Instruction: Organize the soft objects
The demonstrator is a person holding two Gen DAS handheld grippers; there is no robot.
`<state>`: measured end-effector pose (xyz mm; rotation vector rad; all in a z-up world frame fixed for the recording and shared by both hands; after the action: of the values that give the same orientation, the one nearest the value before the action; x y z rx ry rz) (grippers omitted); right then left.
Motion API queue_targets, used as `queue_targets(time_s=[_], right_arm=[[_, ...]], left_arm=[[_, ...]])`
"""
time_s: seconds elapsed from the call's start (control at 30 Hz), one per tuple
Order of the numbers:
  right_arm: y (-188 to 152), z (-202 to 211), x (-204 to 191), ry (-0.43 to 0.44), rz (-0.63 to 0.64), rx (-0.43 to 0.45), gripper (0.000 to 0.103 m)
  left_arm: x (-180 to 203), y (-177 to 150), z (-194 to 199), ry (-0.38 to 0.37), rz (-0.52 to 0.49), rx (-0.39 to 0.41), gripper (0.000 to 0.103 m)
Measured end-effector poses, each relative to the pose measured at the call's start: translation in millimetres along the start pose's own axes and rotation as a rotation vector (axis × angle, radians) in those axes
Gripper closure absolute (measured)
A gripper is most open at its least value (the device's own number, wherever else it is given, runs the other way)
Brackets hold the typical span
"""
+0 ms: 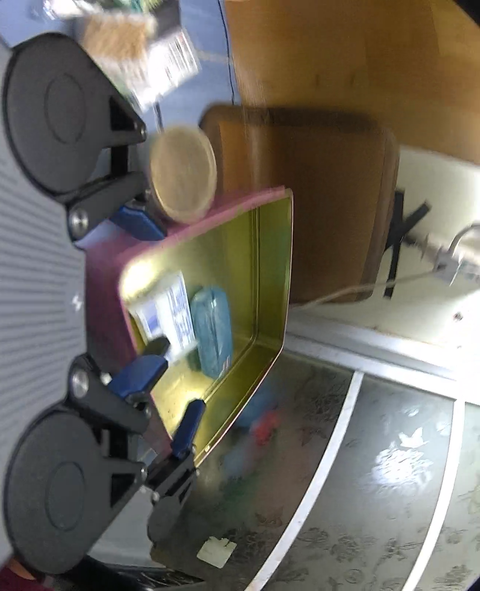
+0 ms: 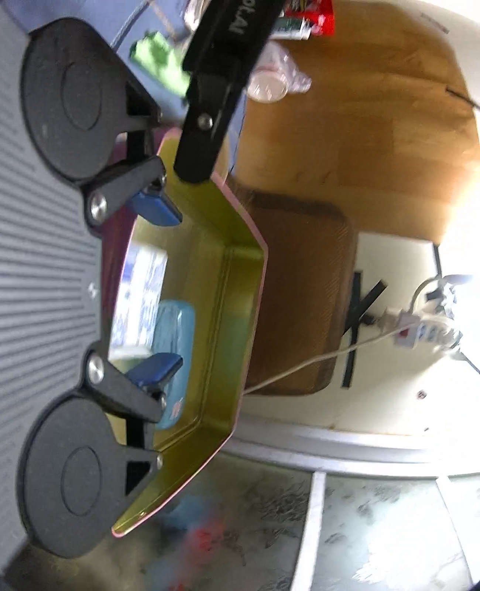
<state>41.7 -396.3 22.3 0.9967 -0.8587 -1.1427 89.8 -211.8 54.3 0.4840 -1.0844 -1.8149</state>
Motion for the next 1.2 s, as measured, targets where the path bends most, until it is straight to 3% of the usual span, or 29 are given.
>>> queue_targets(time_s=[0.13, 0.27, 0.4, 0.53, 0.7, 0.87, 0.93, 1.03, 1.2], right_arm=[[7, 7, -29, 0.054, 0.032, 0.052, 0.026], [12, 4, -67, 0.167, 0.061, 0.066, 0.026], [13, -14, -108, 0.287, 0.123, 0.013, 0.039], [13, -42, -142, 0.365, 0.154, -0.056, 0.039], [28, -93, -147, 0.428, 0.007, -0.146, 0.038], [32, -131, -141, 0.455, -0.162, -0.226, 0.041], [32, -133, -141, 0.453, -0.183, -0.236, 0.071], [35, -117, -148, 0.458, -0.147, -0.192, 0.079], [32, -77, -178, 0.465, 0.099, -0.123, 0.085]], left_arm=[[-43, -27, 32, 0.056, 0.044, 0.0, 0.032], [-92, -58, 60, 0.178, 0.092, -0.014, 0.032], [-138, -85, 78, 0.312, 0.148, -0.033, 0.032], [-176, -105, 84, 0.391, 0.222, -0.04, 0.032], [-199, -112, 94, 0.334, 0.349, 0.009, 0.032], [-203, -114, 96, 0.318, 0.37, 0.024, 0.032], [-204, -115, 96, 0.311, 0.379, 0.028, 0.032], [-206, -119, 99, 0.296, 0.411, 0.037, 0.032], [-215, -122, 101, 0.266, 0.474, 0.044, 0.032]])
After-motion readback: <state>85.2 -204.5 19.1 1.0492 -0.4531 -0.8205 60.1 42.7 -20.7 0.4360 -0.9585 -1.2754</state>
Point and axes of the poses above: each gripper's, at about its wrist camera, not at the fingertips, and z roughly against the way its jaws point, x to its right, y to its top, the point moved 2 cm from there along -z, roughly the way its jaws point, and after that the axes turned 12 degrees about y, right-handed, at the moved point
